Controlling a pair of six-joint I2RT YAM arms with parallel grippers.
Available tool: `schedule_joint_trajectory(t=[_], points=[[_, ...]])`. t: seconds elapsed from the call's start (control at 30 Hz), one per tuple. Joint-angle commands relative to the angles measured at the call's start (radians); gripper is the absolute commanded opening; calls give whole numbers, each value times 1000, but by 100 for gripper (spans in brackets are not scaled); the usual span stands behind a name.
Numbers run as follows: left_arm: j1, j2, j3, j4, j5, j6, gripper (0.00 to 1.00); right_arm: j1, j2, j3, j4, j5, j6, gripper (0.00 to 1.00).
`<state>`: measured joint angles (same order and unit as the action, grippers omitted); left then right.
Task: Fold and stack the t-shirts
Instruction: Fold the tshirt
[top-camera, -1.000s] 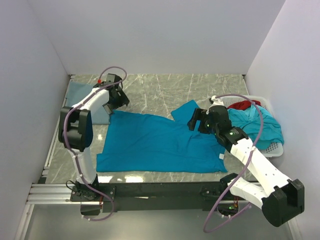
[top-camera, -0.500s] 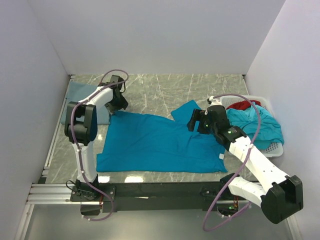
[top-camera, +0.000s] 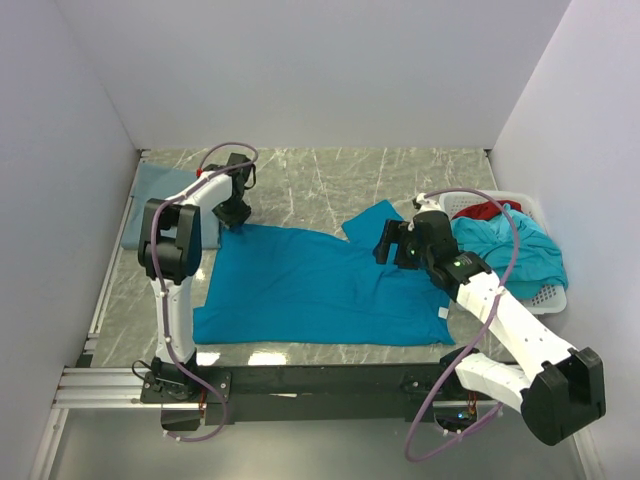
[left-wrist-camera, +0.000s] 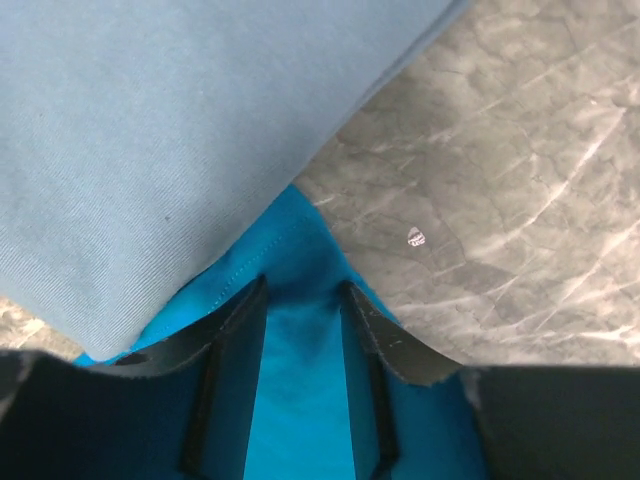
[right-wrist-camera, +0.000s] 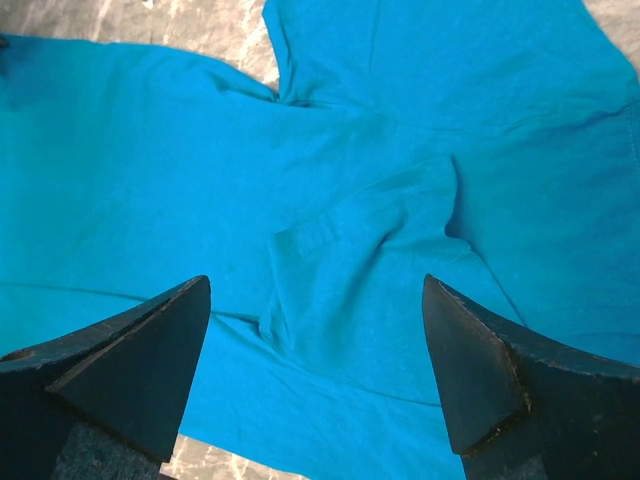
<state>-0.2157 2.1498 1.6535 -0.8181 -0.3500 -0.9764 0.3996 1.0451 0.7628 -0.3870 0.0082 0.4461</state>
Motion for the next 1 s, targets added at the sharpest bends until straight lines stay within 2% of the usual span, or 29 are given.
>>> schedule_joint_trajectory(t=[0.0,0.13,0.33,0.37,0.53,0.73,0.97], points=[[-2,27,28,-78,-67,-57,41,4,3,-19,25,-5,-17,92],[-4,36,25,-87,-50,-65,38,4,1,-22,34,-5,-21,92],[-5,48,22,-90,-34,-56,26,4,12,15,49,-1,-29,92],[-5,47,17,-79,-17,-50,20,4,19,35,53,13,-30,92],[-5,38,-3,-21,42,-12,1,4,87,113,74,61,-38,92],[-11,7,-50,37,81,28,1,1,292,308,50,157,-73,92],[-14,-56,-113,114,109,56,1,-24,672,645,-22,219,-121,92]])
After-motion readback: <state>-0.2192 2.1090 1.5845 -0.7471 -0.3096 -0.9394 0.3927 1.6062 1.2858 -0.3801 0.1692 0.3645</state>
